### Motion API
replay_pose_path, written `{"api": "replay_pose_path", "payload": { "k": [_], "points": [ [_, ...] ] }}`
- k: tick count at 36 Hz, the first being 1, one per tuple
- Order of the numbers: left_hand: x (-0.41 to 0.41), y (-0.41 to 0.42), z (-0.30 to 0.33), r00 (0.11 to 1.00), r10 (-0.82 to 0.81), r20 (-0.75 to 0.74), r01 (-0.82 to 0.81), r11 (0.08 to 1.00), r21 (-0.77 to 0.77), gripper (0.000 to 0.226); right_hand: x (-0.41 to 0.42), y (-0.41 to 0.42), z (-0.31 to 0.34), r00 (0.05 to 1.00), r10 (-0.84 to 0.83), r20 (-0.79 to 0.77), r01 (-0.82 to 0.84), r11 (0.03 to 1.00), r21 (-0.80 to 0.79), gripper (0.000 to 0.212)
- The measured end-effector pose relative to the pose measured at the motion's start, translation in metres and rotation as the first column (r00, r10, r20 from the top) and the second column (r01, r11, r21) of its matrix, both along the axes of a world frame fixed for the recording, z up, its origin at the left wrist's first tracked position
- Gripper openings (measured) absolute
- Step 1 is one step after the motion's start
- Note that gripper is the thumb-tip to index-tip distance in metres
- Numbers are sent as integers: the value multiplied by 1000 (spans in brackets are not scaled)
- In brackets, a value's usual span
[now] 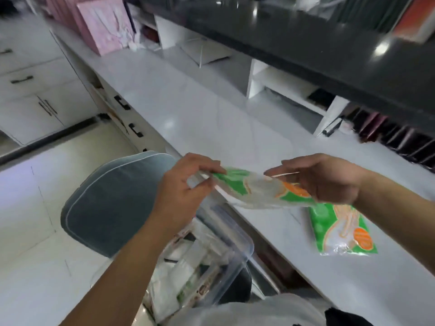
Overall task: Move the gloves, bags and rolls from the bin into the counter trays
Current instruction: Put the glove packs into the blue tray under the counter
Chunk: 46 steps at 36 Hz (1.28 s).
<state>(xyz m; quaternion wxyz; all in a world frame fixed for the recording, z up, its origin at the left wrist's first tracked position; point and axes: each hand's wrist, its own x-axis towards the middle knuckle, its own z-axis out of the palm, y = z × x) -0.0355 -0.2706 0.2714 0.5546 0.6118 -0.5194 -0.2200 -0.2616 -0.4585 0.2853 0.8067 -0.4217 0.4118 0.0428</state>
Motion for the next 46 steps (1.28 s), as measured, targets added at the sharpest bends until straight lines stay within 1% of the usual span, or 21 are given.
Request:
{"api": "replay_pose_path", "payload": {
  "k": [3, 5, 7, 9, 10, 11, 12, 13, 14, 15, 16, 17, 18, 20, 23, 25, 29, 33, 38, 42, 46],
  "points": [
    [-24, -23, 2, 995, -101, -4, 101, 995, -21, 40, -38, -7, -3, 998, -67, 3, 67, 997, 38, 53],
    [-40, -40, 2, 985, -169, 45, 171, 985, -31, 40, -64, -9, -7, 993, -121, 4, 121, 992, 48, 52],
    [-57, -58, -2, 976, -185, 117, 190, 982, -26, 40, -88, -11, -12, 988, -157, 12, 156, 987, 37, 53],
    [-77, -72, -10, 977, -171, 124, 174, 985, -15, 38, -111, -10, -19, 980, -195, 27, 194, 981, 25, 52],
    [-88, -77, -15, 983, -177, 57, 178, 984, -4, 40, -122, -10, -23, 973, -230, 30, 229, 973, 26, 52],
    [-100, -81, -21, 978, -190, -86, 192, 981, 16, 44, -133, -8, -28, 960, -277, 30, 276, 961, 31, 53],
    [-111, -85, -25, 940, -192, -281, 214, 975, 52, 48, -143, -7, -34, 944, -327, 30, 326, 945, 37, 52],
    [-122, -89, -30, 865, -165, -474, 240, 966, 101, 49, -152, -6, -40, 928, -371, 26, 370, 928, 37, 53],
    [-132, -93, -35, 771, -122, -625, 273, 950, 151, 44, -161, -5, -47, 916, -400, 16, 400, 916, 26, 53],
    [-141, -97, -41, 683, -86, -725, 318, 929, 190, 35, -170, -4, -54, 910, -415, 0, 415, 910, 0, 52],
    [-148, -100, -46, 614, -58, -787, 369, 903, 222, 28, -178, -4, -61, 909, -416, -20, 415, 909, -45, 49],
    [-154, -103, -51, 573, -39, -818, 413, 876, 248, 25, -187, -4, -66, 911, -411, -39, 406, 908, -99, 45],
    [-160, -105, -56, 568, -28, -823, 443, 852, 277, 26, -194, -5, -71, 912, -406, -54, 395, 906, -152, 40],
    [-173, -109, -64, 631, -19, -775, 452, 821, 349, 29, -207, -9, -77, 911, -407, -70, 382, 894, -235, 36],
    [-188, -117, -73, 727, 14, -686, 391, 813, 432, 32, -216, -18, -80, 908, -408, -93, 357, 871, -339, 37],
    [-197, -122, -77, 772, 41, -634, 343, 812, 472, 34, -217, -26, -82, 905, -408, -117, 334, 854, -398, 40],
    [-210, -131, -93, 799, 94, -594, 271, 825, 495, 38, -214, -43, -93, 910, -390, -140, 281, 829, -483, 39],
    [-219, -135, -119, 849, 140, -509, 189, 819, 541, 43, -211, -55, -115, 913, -358, -193, 204, 815, -542, 39],
    [-230, -136, -141, 885, 205, -418, 97, 797, 597, 49, -206, -60, -139, 900, -348, -261, 101, 751, -652, 41],
    [-239, -137, -147, 937, 226, -267, -15, 789, 614, 51, -205, -63, -147, 894, -327, -307, 6, 691, -722, 49],
    [-243, -136, -146, 923, 265, -279, -27, 768, 640, 49, -207, -63, -151, 879, -338, -336, -19, 679, -733, 61]
  ]
}}
